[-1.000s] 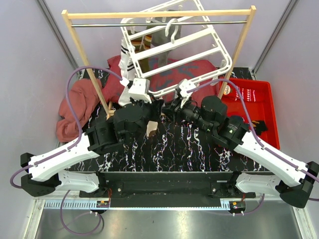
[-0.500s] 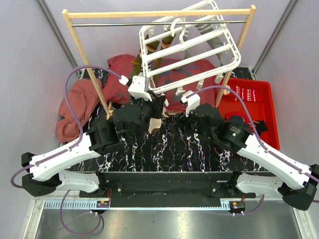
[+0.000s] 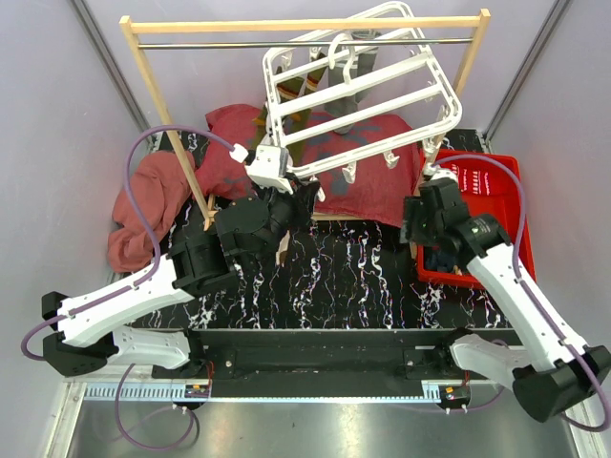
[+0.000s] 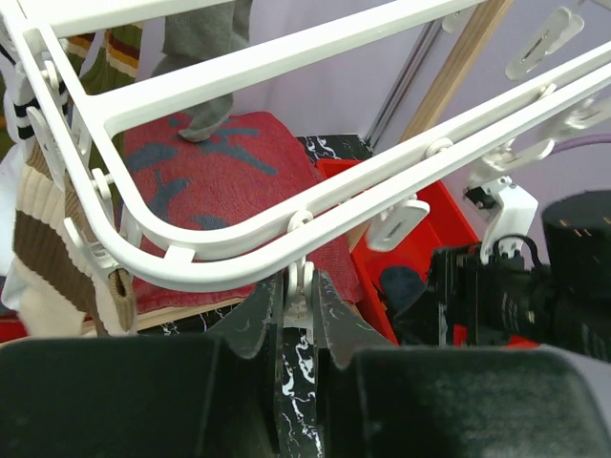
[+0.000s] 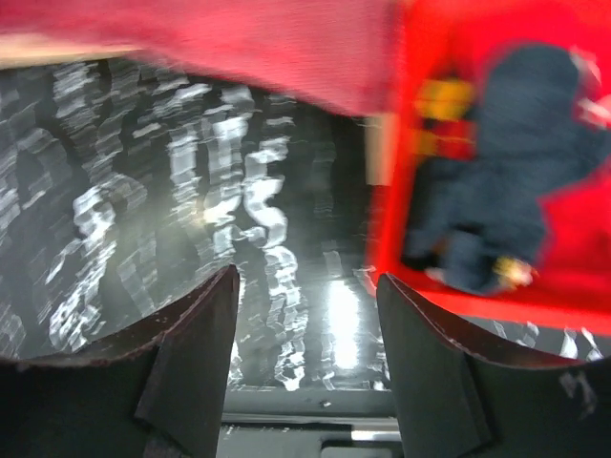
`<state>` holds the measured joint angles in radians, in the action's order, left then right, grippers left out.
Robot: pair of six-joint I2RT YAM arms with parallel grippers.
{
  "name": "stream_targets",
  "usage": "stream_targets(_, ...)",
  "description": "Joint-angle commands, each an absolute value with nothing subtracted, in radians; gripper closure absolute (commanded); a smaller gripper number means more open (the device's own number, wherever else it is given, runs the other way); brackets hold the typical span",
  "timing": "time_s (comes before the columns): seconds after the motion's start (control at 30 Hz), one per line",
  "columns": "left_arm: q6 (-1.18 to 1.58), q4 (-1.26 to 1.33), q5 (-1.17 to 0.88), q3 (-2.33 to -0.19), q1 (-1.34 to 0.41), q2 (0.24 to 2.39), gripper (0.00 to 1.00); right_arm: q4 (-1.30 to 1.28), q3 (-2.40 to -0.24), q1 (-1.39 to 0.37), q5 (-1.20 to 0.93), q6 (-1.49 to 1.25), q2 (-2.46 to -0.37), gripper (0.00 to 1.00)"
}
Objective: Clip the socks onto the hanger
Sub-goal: Open the clamp at the hanger, then pick up the sock from the bin.
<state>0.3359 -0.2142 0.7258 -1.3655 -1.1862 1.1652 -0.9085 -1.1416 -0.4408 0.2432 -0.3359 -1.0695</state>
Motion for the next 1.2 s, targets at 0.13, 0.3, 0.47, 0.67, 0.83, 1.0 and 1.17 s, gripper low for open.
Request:
stream_targets(0.13, 0.307, -0.147, 0.680, -1.382, -1.180, 1.155, 0.90, -0.832, -1.126, -0.065, 0.172, -0.370, -1.183, 0.43)
stream_targets(0.3, 0.299, -0.143, 0.652, -1.382, -1.180, 1.146, 0.90, -0.710, -1.080, 0.106, 0.155, -0.426, -1.328, 0.49)
stream_targets(0.47, 0.295, -0.127, 0.640, -1.359, -1.180, 1.121, 0.90, -0.629, -1.071, 0.143, 0.184, -0.477, -1.500, 0.51)
stream_targets(0.67, 0.288, -0.110, 0.629, -1.339, -1.178, 1.101, 0.90, -0.597, -1.136, 0.149, 0.169, -0.479, -1.650, 0.56)
stream_targets(0.83, 0.290, -0.104, 0.624, -1.330, -1.180, 1.086, 0.90, -0.598, -1.155, 0.149, 0.160, -0.473, -1.703, 0.60)
stream_targets(1.0, 0.296, -0.109, 0.617, -1.330, -1.178, 1.086, 0.90, -0.569, -1.161, 0.149, 0.134, -0.439, -1.747, 0.57)
stream_targets(1.17, 0.296, -0.110, 0.623, -1.335, -1.180, 1.089, 0.90, -0.577, -1.213, 0.146, 0.121, -0.402, -1.723, 0.53)
